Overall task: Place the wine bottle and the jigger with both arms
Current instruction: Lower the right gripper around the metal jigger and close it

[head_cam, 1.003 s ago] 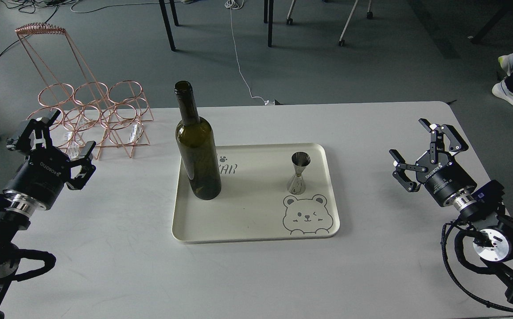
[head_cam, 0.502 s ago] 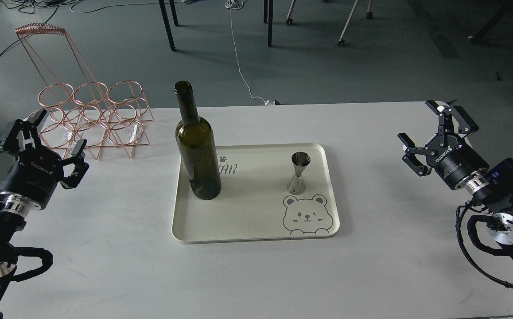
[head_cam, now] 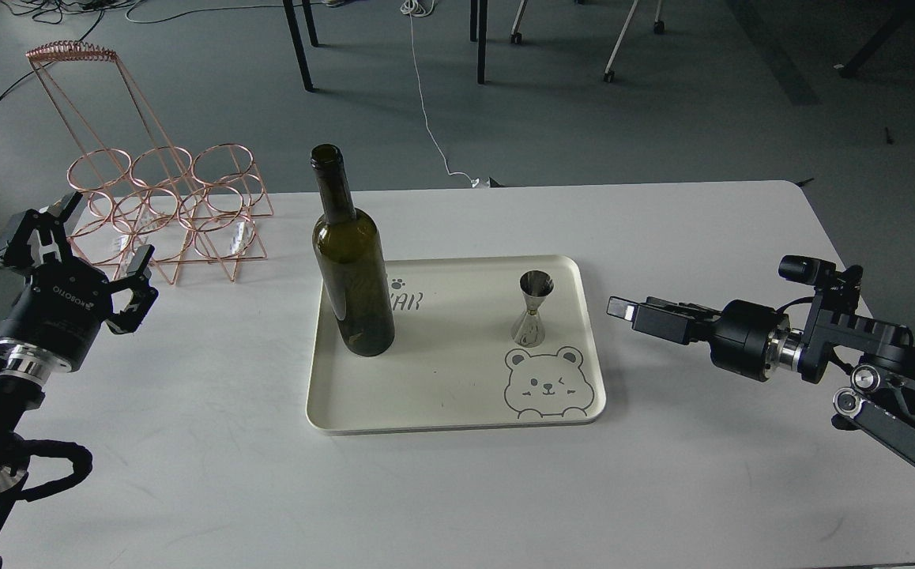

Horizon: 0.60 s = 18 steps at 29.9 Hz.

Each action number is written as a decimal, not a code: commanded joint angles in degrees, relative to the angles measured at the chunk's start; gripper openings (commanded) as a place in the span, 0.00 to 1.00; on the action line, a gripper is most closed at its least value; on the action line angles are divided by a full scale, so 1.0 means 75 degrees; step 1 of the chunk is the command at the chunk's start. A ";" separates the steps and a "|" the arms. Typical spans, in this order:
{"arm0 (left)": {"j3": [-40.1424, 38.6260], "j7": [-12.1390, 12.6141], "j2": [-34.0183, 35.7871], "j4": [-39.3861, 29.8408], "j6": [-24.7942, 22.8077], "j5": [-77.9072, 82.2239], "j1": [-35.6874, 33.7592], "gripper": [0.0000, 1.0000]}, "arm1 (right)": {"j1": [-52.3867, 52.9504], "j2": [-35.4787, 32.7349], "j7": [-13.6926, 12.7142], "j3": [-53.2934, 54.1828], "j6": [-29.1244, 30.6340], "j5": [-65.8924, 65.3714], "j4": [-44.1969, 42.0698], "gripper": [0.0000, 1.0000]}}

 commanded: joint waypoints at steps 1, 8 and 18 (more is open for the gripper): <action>0.0016 0.0000 0.0005 0.0002 0.0002 0.0001 0.0010 0.98 | -0.0001 0.0177 -0.0001 -0.0368 -0.1475 -0.1620 -0.0087 0.99; 0.0004 0.0011 0.0017 0.0002 -0.0080 0.0012 0.0022 0.98 | 0.0058 0.0880 -0.0001 -0.0322 -0.1712 -0.2338 -0.0508 0.99; -0.0031 0.0023 0.0076 0.0002 -0.0092 0.0012 0.0034 0.98 | 0.0432 0.2263 -0.0001 -0.0356 -0.1712 -0.2795 -0.1575 0.95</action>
